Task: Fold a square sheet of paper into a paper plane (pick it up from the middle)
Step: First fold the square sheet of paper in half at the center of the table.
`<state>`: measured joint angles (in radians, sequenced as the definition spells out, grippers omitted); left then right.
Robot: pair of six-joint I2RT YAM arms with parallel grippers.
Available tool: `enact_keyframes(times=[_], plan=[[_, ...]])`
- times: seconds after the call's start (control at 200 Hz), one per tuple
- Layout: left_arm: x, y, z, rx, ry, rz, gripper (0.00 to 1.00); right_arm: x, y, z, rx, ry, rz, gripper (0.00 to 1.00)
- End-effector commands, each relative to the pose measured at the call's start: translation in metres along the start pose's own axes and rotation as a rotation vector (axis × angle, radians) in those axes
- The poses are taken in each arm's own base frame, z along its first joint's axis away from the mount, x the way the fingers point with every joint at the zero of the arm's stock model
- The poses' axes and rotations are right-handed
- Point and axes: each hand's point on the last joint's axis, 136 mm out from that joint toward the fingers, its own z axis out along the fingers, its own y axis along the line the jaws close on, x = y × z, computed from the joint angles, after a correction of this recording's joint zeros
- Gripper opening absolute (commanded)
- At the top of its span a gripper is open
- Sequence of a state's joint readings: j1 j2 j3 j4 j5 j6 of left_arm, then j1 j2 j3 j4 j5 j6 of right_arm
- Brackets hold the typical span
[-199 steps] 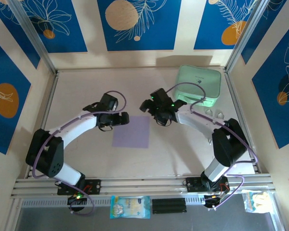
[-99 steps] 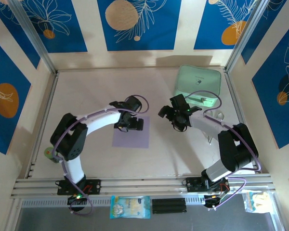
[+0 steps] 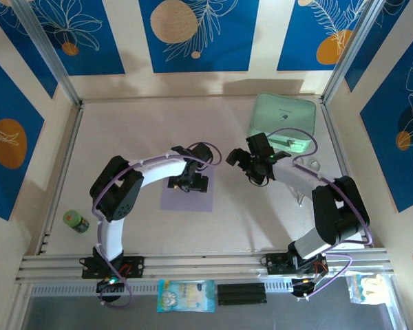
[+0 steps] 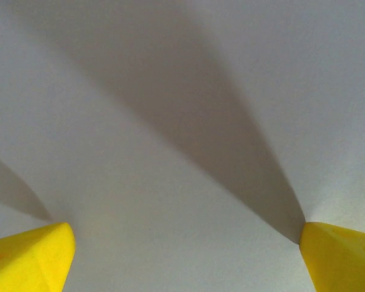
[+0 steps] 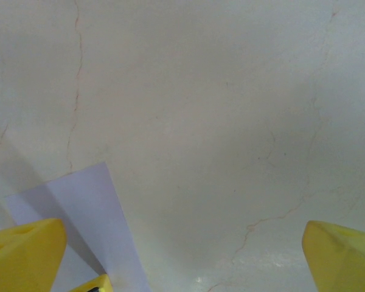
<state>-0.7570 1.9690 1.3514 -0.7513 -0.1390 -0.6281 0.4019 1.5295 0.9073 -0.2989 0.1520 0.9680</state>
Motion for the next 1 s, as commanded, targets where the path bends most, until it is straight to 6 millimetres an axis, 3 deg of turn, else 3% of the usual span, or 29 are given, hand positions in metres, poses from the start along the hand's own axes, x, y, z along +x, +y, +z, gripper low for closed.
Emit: enact_keyframes(times=[0.0, 0.415, 0.995], plan=[[0.010, 0.004, 0.012, -0.031, 0.040, -0.019, 0.95, 0.005, -0.003, 0.005, -0.003, 0.032, 0.001, 1.00], [0.022, 0.006, 0.024, -0.021, 0.059, 0.009, 0.94, 0.001, -0.009, 0.004, 0.022, 0.027, 0.018, 0.98], [0.021, 0.008, 0.021, -0.007, 0.027, 0.002, 0.86, 0.004, -0.012, 0.006, 0.030, 0.041, 0.034, 0.97]])
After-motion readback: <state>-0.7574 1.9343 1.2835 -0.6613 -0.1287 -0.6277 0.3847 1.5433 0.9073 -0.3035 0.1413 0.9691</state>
